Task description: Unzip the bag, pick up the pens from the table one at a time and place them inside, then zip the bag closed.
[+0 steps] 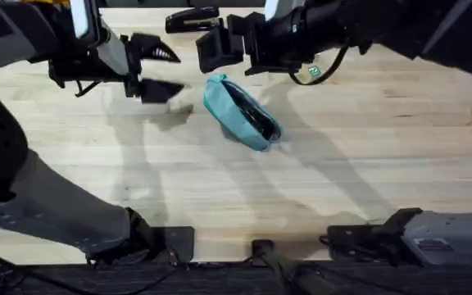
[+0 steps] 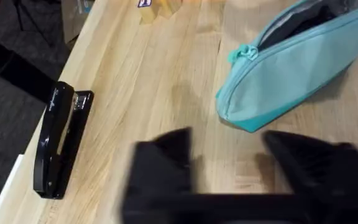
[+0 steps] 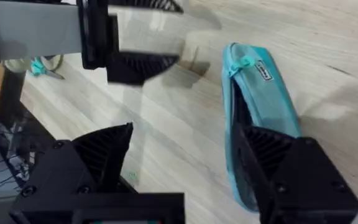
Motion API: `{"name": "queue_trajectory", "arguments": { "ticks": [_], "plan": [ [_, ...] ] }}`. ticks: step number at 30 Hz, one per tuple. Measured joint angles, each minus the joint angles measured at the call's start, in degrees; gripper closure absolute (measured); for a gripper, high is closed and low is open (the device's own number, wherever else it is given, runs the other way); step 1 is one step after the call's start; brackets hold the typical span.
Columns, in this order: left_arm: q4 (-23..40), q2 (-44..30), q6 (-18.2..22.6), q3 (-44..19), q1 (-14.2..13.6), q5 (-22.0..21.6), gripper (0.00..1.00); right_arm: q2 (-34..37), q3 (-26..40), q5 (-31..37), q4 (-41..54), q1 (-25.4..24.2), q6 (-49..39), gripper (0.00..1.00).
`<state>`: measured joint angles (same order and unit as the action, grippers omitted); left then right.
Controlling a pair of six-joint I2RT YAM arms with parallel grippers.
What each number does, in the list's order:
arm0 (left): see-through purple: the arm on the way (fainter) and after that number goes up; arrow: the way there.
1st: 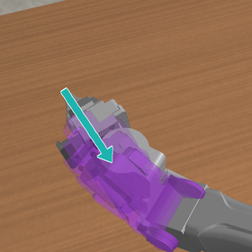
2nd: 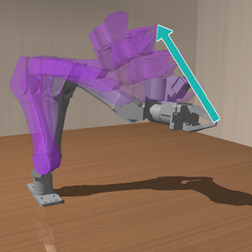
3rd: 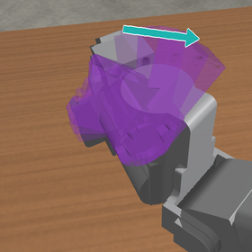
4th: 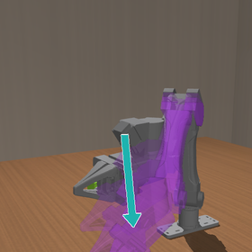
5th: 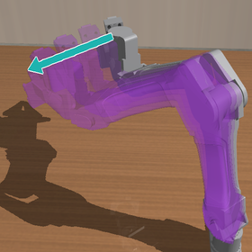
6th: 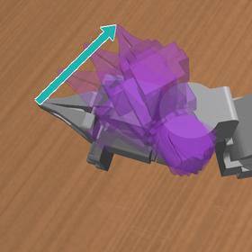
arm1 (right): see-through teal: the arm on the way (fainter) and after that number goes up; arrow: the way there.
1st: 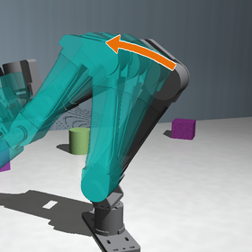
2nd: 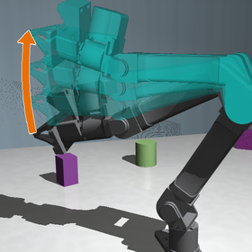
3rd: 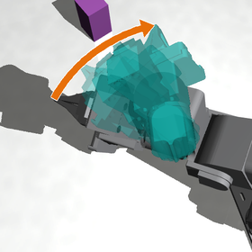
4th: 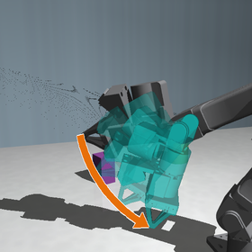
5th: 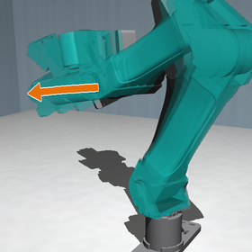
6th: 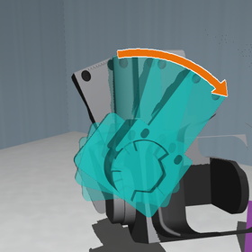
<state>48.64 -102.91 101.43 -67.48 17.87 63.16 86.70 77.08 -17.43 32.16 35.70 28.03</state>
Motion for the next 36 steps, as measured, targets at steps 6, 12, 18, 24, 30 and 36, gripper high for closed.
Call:
{"name": "queue_trajectory", "arguments": {
  "ticks": [6,12,18,24,30,36],
  "plan": [
    [0.00,0.00,-0.22,0.00,0.00,0.00,0.009,0.00,0.00,-0.02,-0.04,0.00,0.98,0.004],
    [-0.06,0.00,-0.22,0.00,0.00,0.00,0.008,0.00,0.00,-0.02,-0.71,-0.75,1.57,0.004],
    [-0.46,0.00,-0.22,0.00,-0.07,0.47,0.008,0.00,0.00,0.57,-3.07,-1.91,1.75,0.004],
    [-0.46,0.00,-0.22,0.00,-2.92,1.33,0.008,0.04,0.02,7.01,-3.47,-2.03,1.76,0.004],
    [-0.46,0.00,-0.22,0.00,-8.48,1.33,0.008,0.16,0.02,9.86,-3.88,-2.14,1.77,0.004],
    [-0.46,0.00,-0.22,0.00,-11.57,0.72,0.008,2.21,0.02,10.60,-4.50,-2.14,1.77,0.004]
  ]
}}
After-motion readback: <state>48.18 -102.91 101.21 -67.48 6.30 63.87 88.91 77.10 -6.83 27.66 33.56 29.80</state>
